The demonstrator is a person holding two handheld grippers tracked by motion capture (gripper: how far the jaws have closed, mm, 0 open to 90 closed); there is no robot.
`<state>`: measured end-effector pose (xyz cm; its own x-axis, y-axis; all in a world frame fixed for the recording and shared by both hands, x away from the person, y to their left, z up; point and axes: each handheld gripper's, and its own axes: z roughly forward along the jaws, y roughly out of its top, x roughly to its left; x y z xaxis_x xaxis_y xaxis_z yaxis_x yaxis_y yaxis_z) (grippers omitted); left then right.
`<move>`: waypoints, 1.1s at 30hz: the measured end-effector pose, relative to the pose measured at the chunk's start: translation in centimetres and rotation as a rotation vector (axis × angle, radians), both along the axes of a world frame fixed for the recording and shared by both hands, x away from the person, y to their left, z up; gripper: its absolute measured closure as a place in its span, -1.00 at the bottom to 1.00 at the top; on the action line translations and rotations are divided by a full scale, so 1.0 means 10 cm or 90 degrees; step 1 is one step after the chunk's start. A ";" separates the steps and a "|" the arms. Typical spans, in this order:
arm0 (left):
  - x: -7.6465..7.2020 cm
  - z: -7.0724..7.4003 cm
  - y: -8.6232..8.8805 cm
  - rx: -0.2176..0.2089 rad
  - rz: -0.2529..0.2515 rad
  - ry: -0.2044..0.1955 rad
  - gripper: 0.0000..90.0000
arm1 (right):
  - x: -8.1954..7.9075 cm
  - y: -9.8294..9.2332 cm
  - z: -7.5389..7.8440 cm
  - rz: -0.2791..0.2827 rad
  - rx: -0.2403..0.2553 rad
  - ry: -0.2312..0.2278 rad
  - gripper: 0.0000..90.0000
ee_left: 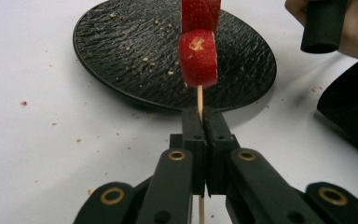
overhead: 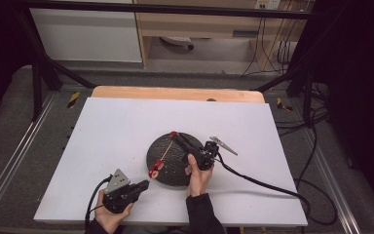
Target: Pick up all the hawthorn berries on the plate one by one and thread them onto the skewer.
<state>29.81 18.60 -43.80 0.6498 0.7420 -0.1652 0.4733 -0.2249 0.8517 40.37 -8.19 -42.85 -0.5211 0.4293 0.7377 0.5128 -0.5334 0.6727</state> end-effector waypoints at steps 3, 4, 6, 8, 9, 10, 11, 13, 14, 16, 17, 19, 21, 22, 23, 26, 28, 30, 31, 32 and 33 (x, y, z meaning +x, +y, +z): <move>0.00 0.00 -0.04 -0.010 0.009 0.004 0.97 | 0.00 0.03 0.00 0.006 0.001 0.000 0.41; 0.01 0.01 -0.06 -0.011 0.013 0.004 0.97 | 0.00 0.03 -0.01 0.008 0.003 0.003 0.41; 0.02 0.01 -0.08 -0.012 0.017 0.012 0.97 | 0.00 0.04 -0.02 0.007 0.006 0.005 0.41; 0.04 0.00 -0.10 -0.013 0.018 0.018 0.97 | 0.00 0.03 -0.01 0.003 0.005 0.006 0.41; 0.05 0.00 -0.12 -0.011 0.020 0.018 0.97 | 0.00 0.03 -0.01 0.002 0.005 0.003 0.41; 0.06 0.01 -0.12 -0.011 0.019 0.018 0.97 | 0.00 0.03 -0.01 -0.002 0.002 0.000 0.41; 0.06 0.01 -0.13 -0.012 0.020 0.016 0.97 | 0.00 0.03 0.00 -0.003 0.004 0.002 0.41; 0.07 0.04 -0.14 -0.020 0.025 0.008 0.97 | 0.00 0.02 0.01 0.004 0.008 0.007 0.41; 0.07 0.06 -0.14 -0.022 0.027 0.005 0.97 | 0.00 0.02 0.01 0.008 0.010 0.007 0.41; 0.09 0.09 -0.16 -0.025 0.028 0.004 0.97 | -0.01 0.02 0.01 0.015 0.011 0.011 0.42; 0.10 0.09 -0.17 -0.026 0.028 0.007 0.97 | -0.01 0.02 0.00 0.018 0.010 0.012 0.42; 0.12 0.10 -0.20 -0.026 0.027 0.007 0.97 | -0.02 0.02 0.00 0.021 0.010 0.015 0.42; 0.15 0.11 -0.22 -0.026 0.026 0.009 0.97 | -0.03 0.02 0.00 0.020 0.006 0.011 0.42; 0.16 0.11 -0.23 -0.025 0.026 0.009 0.97 | -0.03 0.02 0.01 0.020 0.005 0.012 0.42; 0.17 0.12 -0.23 -0.025 0.024 0.011 0.97 | -0.03 0.02 0.01 0.020 0.003 0.010 0.42; 0.20 0.12 -0.24 -0.025 0.024 0.011 0.97 | -0.04 0.01 0.03 0.020 -0.002 0.010 0.41; 0.21 0.13 -0.23 -0.025 0.023 0.009 0.97 | -0.04 0.01 0.03 0.020 -0.004 0.007 0.42; 0.23 0.14 -0.23 -0.025 0.024 0.005 0.97 | -0.04 0.01 0.02 0.025 -0.006 0.012 0.42; 0.24 0.15 -0.23 -0.025 0.025 0.002 0.97 | -0.04 0.02 0.01 0.028 -0.010 0.012 0.42; 0.26 0.16 -0.23 -0.027 0.025 0.003 0.97 | -0.05 0.02 0.00 0.035 -0.012 0.016 0.42; 0.27 0.16 -0.24 -0.028 0.026 0.006 0.97 | -0.05 0.03 -0.02 0.038 -0.013 0.021 0.42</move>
